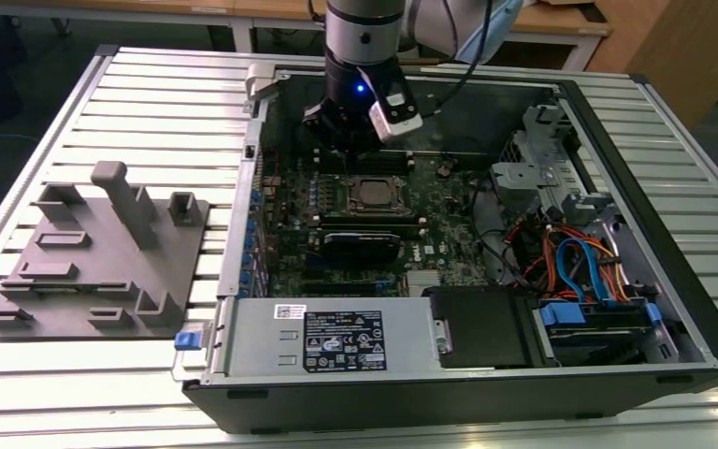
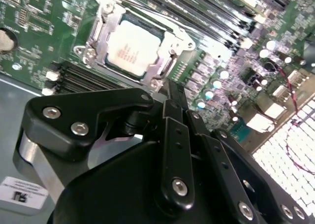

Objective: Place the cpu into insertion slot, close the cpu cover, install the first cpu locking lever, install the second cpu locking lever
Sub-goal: 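Install the first cpu locking lever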

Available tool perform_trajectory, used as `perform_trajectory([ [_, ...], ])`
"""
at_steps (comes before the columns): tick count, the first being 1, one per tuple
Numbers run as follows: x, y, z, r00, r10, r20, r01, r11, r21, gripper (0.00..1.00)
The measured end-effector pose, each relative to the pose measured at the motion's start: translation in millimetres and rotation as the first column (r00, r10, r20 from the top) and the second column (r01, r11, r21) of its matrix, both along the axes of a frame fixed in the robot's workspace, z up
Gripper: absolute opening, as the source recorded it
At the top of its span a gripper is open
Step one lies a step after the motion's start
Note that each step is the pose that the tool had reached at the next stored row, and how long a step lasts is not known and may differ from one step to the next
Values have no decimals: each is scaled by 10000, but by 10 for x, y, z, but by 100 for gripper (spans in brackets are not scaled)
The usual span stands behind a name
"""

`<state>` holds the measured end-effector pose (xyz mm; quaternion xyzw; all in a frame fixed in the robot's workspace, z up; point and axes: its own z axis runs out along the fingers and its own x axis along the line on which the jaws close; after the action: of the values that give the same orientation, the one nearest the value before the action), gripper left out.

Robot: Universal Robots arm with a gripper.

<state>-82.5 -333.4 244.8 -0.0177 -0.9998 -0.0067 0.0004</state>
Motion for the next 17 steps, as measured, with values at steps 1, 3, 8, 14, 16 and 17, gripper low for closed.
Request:
perform_trajectory([
  [1,-18,0,0,10000,-1,1,1,10000,1,10],
  [3,-61,0,0,10000,0,5,0,10000,3,10],
  [8,-154,0,2,10000,20,88,-20,10000,1,10],
  [14,-192,0,8,9996,22,293,-22,10000,5,10],
  [16,-192,0,8,9996,22,293,-22,10000,5,10],
  [17,-192,0,9,9996,22,291,-22,10000,5,10],
])
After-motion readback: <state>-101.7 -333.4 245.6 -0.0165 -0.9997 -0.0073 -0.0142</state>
